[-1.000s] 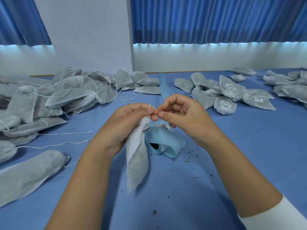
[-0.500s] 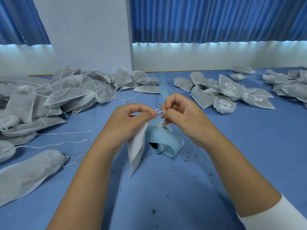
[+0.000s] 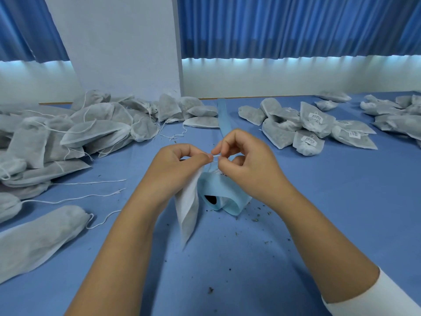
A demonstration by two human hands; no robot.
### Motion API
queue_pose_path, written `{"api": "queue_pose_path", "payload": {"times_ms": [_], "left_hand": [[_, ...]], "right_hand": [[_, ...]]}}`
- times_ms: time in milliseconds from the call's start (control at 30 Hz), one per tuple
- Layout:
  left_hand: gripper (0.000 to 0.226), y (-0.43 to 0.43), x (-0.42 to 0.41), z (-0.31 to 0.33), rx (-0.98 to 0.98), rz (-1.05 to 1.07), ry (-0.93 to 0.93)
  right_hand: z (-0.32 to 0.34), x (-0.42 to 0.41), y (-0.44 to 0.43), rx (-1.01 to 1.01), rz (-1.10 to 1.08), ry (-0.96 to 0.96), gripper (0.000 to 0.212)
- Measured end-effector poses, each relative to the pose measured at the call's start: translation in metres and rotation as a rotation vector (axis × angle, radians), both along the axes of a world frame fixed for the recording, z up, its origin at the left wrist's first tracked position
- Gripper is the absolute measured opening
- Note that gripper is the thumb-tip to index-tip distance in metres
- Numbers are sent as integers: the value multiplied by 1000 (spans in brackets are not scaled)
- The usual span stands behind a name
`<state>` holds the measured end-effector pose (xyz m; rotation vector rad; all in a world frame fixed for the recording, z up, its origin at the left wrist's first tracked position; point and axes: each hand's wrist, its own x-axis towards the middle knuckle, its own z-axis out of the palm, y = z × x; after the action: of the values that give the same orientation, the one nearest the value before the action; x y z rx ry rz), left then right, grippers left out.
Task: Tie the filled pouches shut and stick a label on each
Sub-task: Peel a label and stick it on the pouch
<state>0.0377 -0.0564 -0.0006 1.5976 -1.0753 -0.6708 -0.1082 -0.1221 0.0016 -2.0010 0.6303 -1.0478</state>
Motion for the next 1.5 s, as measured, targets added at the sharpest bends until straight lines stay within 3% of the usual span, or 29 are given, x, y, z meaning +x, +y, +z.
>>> {"api": "queue_pose_path", "payload": {"times_ms": [200, 500, 767, 1233, 1500], "left_hand": [[17, 2, 0, 1, 10, -56, 31], [12, 4, -2, 6, 7, -160, 183], [19, 3, 1, 3, -71, -245, 246], [19, 1, 2, 3, -48, -64, 327], [23, 1, -2, 7, -38, -30, 397]], "right_hand": [[-1, -1, -4, 63, 52, 44, 24], [2, -1, -6, 492, 217, -171, 20], [0, 1, -5, 327, 74, -115, 19], [-3, 1, -5, 210, -4, -162, 9], [-3, 0, -9, 408, 44, -264, 8]]}}
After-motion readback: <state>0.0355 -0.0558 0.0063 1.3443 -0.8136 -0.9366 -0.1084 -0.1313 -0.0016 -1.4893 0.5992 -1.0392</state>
